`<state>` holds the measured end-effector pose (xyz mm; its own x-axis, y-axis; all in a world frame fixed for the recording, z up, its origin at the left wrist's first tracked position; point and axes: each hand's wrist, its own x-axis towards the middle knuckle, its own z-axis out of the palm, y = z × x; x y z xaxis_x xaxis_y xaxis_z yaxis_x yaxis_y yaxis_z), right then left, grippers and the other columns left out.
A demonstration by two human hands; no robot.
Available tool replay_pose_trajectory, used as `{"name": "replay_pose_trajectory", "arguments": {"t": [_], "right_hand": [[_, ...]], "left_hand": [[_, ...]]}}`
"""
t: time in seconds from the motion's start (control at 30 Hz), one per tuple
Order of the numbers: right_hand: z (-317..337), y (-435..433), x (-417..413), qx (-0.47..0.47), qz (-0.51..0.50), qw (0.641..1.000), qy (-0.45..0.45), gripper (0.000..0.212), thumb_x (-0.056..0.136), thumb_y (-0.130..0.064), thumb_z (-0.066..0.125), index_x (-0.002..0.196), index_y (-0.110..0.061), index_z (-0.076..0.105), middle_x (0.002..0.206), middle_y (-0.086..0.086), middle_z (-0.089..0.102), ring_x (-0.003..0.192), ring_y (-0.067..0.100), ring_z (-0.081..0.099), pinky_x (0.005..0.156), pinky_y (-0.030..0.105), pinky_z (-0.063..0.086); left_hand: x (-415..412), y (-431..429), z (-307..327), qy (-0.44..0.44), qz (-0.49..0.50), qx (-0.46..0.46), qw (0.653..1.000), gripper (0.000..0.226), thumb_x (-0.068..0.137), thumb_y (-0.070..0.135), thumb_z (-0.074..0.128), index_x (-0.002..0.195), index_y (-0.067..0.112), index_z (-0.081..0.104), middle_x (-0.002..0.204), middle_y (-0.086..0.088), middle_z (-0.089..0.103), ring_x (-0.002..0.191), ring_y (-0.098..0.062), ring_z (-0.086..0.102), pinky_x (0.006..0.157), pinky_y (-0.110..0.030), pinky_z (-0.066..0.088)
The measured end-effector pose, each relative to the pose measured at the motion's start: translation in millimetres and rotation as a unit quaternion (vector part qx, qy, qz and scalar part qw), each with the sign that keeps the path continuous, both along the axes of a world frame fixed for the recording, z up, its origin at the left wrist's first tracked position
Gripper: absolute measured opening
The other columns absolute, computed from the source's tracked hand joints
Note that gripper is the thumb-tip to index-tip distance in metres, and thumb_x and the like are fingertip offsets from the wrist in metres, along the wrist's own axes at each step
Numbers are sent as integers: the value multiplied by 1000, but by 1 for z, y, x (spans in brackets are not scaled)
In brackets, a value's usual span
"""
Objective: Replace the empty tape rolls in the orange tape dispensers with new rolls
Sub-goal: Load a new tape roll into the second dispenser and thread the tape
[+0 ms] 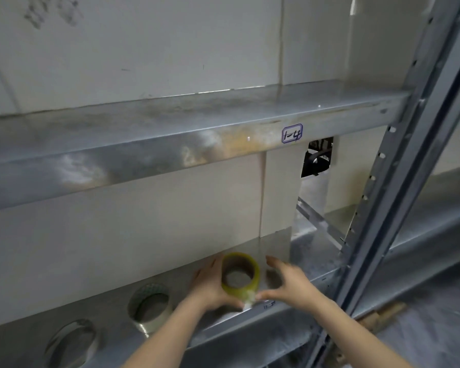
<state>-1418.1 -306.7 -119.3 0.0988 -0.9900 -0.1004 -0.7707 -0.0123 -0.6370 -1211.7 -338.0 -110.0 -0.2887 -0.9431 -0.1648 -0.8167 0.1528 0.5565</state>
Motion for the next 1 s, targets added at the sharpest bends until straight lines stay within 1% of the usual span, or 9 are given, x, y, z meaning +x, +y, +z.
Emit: {"name": "replay_pose_trajectory", "arguments": {"t": [0.1, 0.23, 0.33, 0.4, 0.47, 0.6, 0.67, 0.8, 1.0], "right_hand": [[-21, -12, 0, 0, 12, 1000, -12, 121, 35, -94, 54, 135, -27, 45, 133, -8, 56, 125, 15, 49, 105, 38, 41], [-19, -18, 9, -6, 35, 999, -38, 87, 54, -73, 69, 127, -29, 53, 131, -12, 55, 127, 9, 44, 112, 42, 33], [-10, -16, 15, -22, 24, 996, -86, 91, 52, -79, 65, 128, -29, 52, 126, -8, 60, 119, 13, 53, 104, 40, 44], [6, -14, 18, -40, 5, 994, -104, 87, 59, -62, 74, 133, -25, 48, 130, -7, 58, 122, 10, 51, 106, 33, 42], [24, -14, 22, -64, -14, 990, -129, 73, 67, -41, 79, 131, -20, 51, 126, -6, 61, 119, 6, 54, 103, 24, 41], [64, -12, 48, -91, 5, 988, -127, 44, 78, -31, 73, 118, -19, 63, 119, -6, 66, 114, 5, 58, 100, 23, 44], [80, -11, 69, -108, 21, 984, -141, 41, 78, -31, 73, 116, -21, 63, 117, -9, 66, 113, 4, 58, 99, 24, 45], [108, -6, 123, -129, 48, 976, -170, 35, 74, -33, 76, 106, -27, 63, 108, -13, 65, 110, 2, 58, 95, 20, 45], [130, 19, 235, -167, 121, 963, -173, 26, 71, -35, 78, 90, -33, 61, 96, -16, 67, 101, 4, 61, 86, 20, 47]], "left_hand": [[1, -8, -9, 3, 3, 0, 1000, 112, 32, 54, 85, 134, 39, 42, 137, 15, 51, 127, -11, 50, 106, -32, 41], [6, -16, -18, 9, 1, -10, 1000, 106, 26, 62, 82, 125, 45, 49, 125, 23, 60, 117, -4, 57, 98, -30, 48], [12, -16, -5, 62, 16, 6, 998, 82, 34, 47, 90, 110, 41, 60, 109, 21, 67, 102, 1, 63, 87, -24, 53], [18, -14, 10, 97, 37, 14, 994, 60, 43, 33, 94, 93, 39, 61, 95, 22, 65, 89, 6, 62, 75, -14, 51], [24, -9, 27, 132, 64, 14, 989, 58, 48, 34, 94, 92, 38, 56, 93, 21, 62, 86, 1, 60, 71, -14, 46], [45, 5, 57, 181, 121, 22, 976, 49, 51, 41, 92, 87, 34, 60, 92, 17, 66, 87, -1, 62, 71, -17, 48], [62, 14, 75, 203, 147, 27, 968, 53, 49, 47, 91, 90, 31, 61, 93, 13, 69, 85, 0, 62, 72, -19, 50], [107, 34, 97, 237, 210, 18, 948, 94, 50, 53, 88, 129, 30, 45, 121, 4, 64, 104, -14, 62, 82, -21, 46], [205, 87, 122, 243, 252, -20, 937, 62, 39, 69, 74, 84, 30, 56, 90, 9, 66, 89, -12, 62, 72, -23, 45]]}}
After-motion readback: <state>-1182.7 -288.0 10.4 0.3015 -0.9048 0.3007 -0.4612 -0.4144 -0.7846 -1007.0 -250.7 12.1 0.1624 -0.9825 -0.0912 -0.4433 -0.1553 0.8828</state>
